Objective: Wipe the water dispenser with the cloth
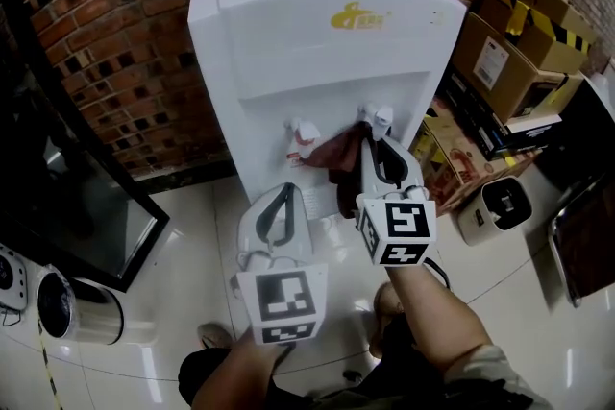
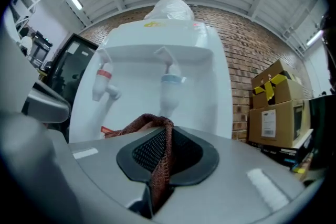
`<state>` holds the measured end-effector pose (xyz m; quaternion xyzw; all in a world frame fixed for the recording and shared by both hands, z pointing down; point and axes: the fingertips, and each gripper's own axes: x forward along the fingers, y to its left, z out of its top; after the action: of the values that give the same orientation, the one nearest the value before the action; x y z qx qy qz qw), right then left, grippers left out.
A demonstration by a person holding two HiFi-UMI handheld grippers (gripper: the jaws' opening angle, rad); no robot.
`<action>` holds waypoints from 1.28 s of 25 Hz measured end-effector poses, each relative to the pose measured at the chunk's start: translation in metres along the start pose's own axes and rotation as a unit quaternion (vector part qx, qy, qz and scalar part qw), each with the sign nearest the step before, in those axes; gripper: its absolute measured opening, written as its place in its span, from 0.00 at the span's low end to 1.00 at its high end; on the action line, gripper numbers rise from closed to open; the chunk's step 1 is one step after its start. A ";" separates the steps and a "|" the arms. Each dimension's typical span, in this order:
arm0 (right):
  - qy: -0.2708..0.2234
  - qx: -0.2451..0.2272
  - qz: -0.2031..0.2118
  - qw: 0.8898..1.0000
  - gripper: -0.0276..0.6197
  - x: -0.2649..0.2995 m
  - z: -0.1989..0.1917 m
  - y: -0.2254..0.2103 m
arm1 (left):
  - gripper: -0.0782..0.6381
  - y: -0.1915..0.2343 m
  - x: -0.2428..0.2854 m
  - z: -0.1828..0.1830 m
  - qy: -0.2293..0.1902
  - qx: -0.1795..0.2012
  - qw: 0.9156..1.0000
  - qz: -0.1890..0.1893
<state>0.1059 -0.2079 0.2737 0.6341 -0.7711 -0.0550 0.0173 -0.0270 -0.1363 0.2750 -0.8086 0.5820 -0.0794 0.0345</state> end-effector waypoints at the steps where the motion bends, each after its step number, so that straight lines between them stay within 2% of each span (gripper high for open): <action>1: -0.002 0.003 -0.011 1.000 0.12 -0.002 0.003 -0.011 | 0.11 -0.004 0.003 -0.003 0.002 0.003 1.000 -0.004; 6: -0.024 0.007 -0.040 0.999 0.12 -0.015 0.023 -0.048 | 0.11 -0.031 0.016 -0.012 0.013 -0.002 0.999 -0.032; 12: -0.045 -0.013 -0.066 0.997 0.12 -0.041 0.038 -0.074 | 0.11 -0.064 0.027 -0.008 0.003 -0.010 0.998 -0.063; 16: -0.017 -0.010 -0.088 0.996 0.12 -0.039 0.019 -0.104 | 0.11 -0.081 0.031 -0.005 -0.004 -0.010 0.997 -0.078; 21: 0.006 0.000 -0.077 0.997 0.12 -0.034 0.005 -0.104 | 0.11 -0.081 0.029 -0.016 0.008 0.008 0.997 -0.075; 26: 0.008 0.011 -0.036 0.999 0.12 -0.038 0.009 -0.073 | 0.11 -0.053 0.015 -0.027 0.019 0.009 0.999 -0.049; 32: -0.031 0.002 0.079 0.996 0.12 -0.059 0.033 0.014 | 0.11 0.003 -0.016 -0.033 0.025 0.020 0.999 0.019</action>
<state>0.1009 -0.1450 0.2451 0.5689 -0.8192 -0.0720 -0.0036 -0.0405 -0.1206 0.3052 -0.7946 0.5959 -0.1103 0.0379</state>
